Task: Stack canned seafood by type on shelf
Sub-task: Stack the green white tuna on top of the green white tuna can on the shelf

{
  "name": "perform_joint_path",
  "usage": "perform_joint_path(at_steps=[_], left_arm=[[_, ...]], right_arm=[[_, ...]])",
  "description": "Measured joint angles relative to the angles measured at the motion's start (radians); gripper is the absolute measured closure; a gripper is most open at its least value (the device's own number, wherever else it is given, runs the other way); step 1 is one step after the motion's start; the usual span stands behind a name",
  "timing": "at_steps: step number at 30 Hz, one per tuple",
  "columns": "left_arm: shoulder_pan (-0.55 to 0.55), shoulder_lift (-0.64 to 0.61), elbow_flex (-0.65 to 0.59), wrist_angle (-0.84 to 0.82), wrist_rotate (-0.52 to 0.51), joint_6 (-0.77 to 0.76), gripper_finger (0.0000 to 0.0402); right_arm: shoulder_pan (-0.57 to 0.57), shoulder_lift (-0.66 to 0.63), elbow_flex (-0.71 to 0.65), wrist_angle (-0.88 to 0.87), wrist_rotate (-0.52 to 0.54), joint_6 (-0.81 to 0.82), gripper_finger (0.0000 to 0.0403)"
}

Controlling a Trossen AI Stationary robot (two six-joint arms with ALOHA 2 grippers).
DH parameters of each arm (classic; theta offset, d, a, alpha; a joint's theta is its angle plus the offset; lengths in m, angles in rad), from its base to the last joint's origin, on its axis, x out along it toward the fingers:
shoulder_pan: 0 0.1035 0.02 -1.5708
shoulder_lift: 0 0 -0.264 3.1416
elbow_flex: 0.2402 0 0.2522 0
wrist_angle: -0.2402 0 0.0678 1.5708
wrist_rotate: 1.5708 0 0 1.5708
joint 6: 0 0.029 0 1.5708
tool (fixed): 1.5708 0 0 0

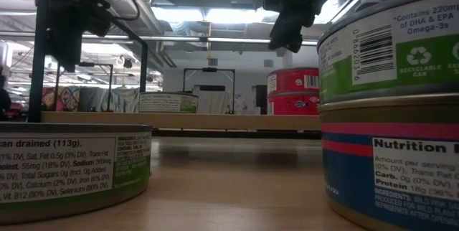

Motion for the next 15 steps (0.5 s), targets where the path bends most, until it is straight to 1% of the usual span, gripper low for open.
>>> perform_joint_path(at_steps=[9,12,15], left_arm=[[-0.262,0.0,0.0,0.009,0.004,-0.249,0.0259],[-0.357,0.0,0.0,0.029,0.004,-0.351,0.0259],[-0.454,0.0,0.0,0.076,0.005,-0.434,0.0259]], right_arm=[[0.109,-0.005,0.0,0.001,0.005,0.005,0.0258],[0.157,-0.021,0.0,0.001,0.04,0.008,0.0258],[0.209,-0.043,0.0,0.002,0.097,0.041,0.0258]])
